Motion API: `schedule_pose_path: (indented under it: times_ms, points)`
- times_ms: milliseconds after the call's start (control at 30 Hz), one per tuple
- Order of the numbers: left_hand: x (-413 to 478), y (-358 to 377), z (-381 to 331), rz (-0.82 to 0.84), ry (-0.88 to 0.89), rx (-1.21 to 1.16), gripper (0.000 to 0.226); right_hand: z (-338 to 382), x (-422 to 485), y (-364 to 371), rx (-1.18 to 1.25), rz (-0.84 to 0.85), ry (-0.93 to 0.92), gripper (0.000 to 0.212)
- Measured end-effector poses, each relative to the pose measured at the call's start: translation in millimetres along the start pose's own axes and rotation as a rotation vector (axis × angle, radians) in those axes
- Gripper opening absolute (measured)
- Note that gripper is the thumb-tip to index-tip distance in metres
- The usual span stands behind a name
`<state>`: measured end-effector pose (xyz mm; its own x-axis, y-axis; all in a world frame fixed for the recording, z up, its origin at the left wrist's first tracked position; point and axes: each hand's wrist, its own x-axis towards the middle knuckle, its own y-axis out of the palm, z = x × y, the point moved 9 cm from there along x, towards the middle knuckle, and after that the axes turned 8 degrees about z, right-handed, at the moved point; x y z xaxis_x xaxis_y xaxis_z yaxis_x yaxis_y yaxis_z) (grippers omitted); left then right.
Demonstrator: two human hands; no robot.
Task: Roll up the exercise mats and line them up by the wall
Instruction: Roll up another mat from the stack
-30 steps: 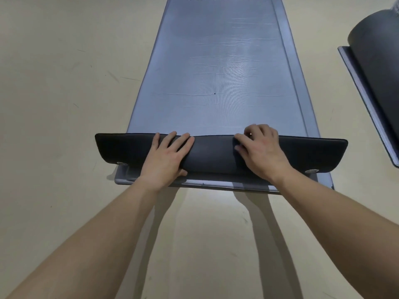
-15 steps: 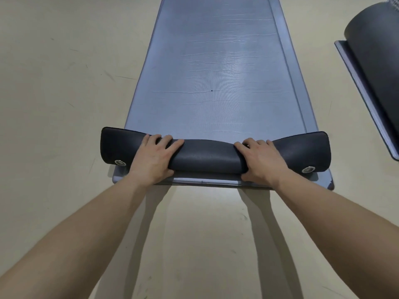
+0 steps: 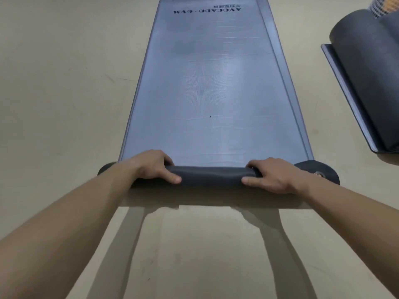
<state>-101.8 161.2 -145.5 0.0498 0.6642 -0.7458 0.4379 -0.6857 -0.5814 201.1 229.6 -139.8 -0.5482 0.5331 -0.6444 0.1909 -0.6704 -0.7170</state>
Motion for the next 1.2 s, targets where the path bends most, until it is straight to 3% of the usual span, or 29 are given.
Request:
schedule_pose_path:
  times_ms: [200, 267, 367, 467, 533, 667, 700, 800, 900, 1000, 1200]
  points:
    - [-1, -13, -4, -0.173, -0.075, 0.125, 0.048, -4, 23, -19, -0.061, -0.042, 0.073, 0.044]
    - [-1, -17, -8, -0.255, -0.119, 0.187, 0.049, -6, 30, -27, -0.088, -0.041, 0.097, 0.049]
    - [-4, -23, -19, -0.447, -0.223, 0.255, 0.050, -5, 37, -43, -0.168, -0.194, 0.070, 0.050]
    - [-17, -17, -53, -0.779, -0.102, 0.365, 0.028, 0, 39, -53, -0.277, -0.395, 0.097, 0.047]
    - [-25, -5, -62, -0.880, 0.049, 0.366, 0.031, 2, 43, -53, -0.288, -0.462, 0.173, 0.046]
    - [-9, 31, -41, -0.645, 0.099, 0.563, 0.107, 7, 40, -51, -0.181, -0.596, 0.283, 0.042]
    - [-4, 31, -36, -0.610, 0.101, 0.582, 0.116, 10, 36, -51, -0.176, -0.645, 0.278, 0.043]
    - [7, 10, -36, -0.612, 0.151, 0.481, 0.103, 30, 20, -27, -0.226, -0.704, 0.111, 0.065]
    - [19, -9, -39, -0.534, 0.185, 0.360, 0.093, 34, 28, 6, -0.361, -0.570, 0.035, 0.103]
    - [28, -19, -32, -0.486, 0.168, 0.306, 0.093, 28, 47, -13, -0.342, -0.503, 0.087, 0.100]
    - [22, -11, -41, -0.603, 0.037, 0.462, 0.098, 28, 68, -34, -0.381, -0.364, 0.044, 0.099]
